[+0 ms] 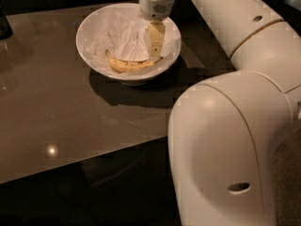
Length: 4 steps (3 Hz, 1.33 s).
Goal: Pick banana from white bowl
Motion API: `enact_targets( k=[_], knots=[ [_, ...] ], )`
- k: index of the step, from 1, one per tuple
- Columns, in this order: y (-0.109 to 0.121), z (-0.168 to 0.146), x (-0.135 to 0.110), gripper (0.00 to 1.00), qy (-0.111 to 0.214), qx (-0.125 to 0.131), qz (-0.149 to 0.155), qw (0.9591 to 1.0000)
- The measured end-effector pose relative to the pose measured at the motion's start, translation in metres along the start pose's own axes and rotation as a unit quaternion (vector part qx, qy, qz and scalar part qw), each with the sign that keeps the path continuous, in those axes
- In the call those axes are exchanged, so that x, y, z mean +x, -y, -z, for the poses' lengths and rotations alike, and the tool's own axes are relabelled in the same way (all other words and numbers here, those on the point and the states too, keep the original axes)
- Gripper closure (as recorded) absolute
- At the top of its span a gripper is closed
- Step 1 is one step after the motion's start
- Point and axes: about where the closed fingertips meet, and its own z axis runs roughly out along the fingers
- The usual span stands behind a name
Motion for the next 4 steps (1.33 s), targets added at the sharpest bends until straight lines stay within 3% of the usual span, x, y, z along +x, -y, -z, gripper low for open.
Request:
enact_targets(
  k=[1, 2, 4],
  knots=[
    [-0.011, -0.013, -0.003, 0.19, 0.008, -0.020, -0.002, 0.9998],
    [-0.018, -0.021, -0.006, 0.27, 0.013, -0.035, -0.001, 0.9993],
    [-0.026, -0.037, -0.009, 0.34, 0.018, -0.058, 0.001, 0.9982]
  ],
)
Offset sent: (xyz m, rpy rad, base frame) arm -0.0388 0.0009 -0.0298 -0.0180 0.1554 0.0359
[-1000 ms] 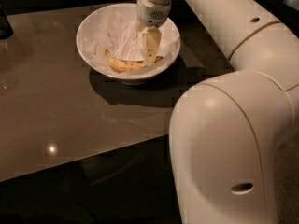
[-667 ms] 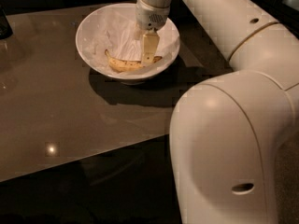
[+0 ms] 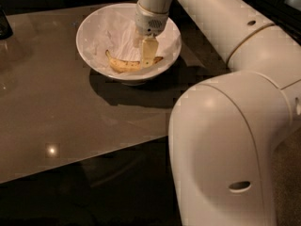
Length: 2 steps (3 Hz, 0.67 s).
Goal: Pick banana from white bowl
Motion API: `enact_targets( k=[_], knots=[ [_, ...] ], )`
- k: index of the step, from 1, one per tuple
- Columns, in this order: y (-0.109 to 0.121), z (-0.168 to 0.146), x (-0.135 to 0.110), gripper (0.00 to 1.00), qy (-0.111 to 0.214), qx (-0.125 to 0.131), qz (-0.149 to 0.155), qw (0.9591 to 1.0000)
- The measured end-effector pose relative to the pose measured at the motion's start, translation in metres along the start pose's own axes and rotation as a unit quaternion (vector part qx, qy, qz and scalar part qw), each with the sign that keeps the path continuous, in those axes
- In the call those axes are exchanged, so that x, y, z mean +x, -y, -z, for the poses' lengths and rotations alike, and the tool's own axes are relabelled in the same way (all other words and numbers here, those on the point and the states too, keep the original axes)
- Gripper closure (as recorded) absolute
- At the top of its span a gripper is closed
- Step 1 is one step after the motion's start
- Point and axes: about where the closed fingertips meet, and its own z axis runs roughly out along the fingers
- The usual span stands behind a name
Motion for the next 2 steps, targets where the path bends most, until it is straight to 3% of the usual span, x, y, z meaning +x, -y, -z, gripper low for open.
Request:
enact_targets(
  k=[2],
  knots=[
    [0.002, -0.022, 0.007, 0.42, 0.005, -0.022, -0.009, 0.9997]
  ],
)
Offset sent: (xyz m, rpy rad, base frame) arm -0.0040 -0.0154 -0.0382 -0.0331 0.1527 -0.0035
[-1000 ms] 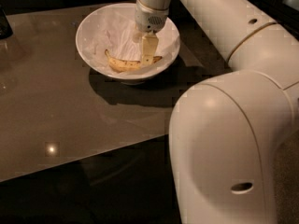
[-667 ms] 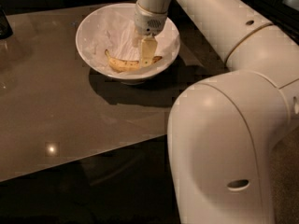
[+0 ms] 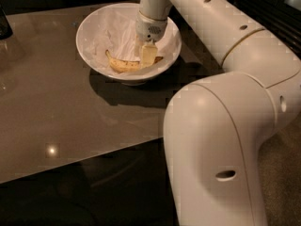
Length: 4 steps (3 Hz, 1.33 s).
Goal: Pick banana from white bowl
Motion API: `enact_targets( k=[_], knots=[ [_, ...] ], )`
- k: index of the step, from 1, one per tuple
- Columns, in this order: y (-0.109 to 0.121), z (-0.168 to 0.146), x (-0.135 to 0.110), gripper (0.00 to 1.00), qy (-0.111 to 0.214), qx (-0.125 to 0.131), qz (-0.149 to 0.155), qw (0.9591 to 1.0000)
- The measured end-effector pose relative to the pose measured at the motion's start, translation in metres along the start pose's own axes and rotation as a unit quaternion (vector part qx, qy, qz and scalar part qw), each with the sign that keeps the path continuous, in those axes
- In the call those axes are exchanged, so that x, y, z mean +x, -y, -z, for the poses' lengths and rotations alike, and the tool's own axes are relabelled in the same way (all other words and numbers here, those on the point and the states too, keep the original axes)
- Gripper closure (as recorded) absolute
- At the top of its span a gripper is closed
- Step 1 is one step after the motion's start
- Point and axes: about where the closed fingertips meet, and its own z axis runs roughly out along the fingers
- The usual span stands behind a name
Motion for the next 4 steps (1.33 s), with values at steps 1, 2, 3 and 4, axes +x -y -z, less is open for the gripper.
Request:
enact_targets(
  k=[1, 2, 3, 4],
  knots=[
    [0.0041, -0.0144, 0.0063, 0.49, 0.004, -0.012, -0.008, 0.9999],
    [0.0059, -0.0182, 0.0083, 0.48, 0.005, -0.017, -0.011, 0.9998],
    [0.0075, -0.0182, 0.0091, 0.67, 0.004, -0.018, -0.011, 0.9998],
    [0.0105, -0.0172, 0.0089, 0.90, 0.005, -0.013, -0.013, 0.9998]
  ],
)
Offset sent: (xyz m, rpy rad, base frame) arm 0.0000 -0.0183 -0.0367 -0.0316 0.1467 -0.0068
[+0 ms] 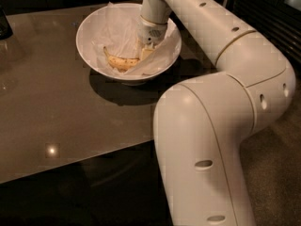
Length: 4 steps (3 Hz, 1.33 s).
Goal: Pick banana from white bowl
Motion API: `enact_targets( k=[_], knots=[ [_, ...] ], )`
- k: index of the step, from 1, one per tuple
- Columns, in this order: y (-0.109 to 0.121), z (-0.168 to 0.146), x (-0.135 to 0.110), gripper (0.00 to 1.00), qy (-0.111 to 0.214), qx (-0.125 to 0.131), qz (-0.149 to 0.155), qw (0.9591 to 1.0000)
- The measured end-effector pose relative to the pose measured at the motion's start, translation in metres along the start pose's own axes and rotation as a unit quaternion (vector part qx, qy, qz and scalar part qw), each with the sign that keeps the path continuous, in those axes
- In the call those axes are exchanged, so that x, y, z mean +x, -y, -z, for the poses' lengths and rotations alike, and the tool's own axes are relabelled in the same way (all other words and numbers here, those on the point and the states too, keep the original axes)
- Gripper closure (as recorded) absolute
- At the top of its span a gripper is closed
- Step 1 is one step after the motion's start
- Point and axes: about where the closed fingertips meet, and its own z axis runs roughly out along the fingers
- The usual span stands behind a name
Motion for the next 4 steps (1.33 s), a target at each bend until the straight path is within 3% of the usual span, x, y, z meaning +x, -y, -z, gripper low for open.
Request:
enact_targets(
  k=[1, 4],
  knots=[
    [0.000, 0.007, -0.007, 1.00, -0.001, 0.014, 0.003, 0.9999],
    [-0.006, 0.017, -0.018, 1.00, -0.010, 0.017, 0.013, 0.9997]
  ],
)
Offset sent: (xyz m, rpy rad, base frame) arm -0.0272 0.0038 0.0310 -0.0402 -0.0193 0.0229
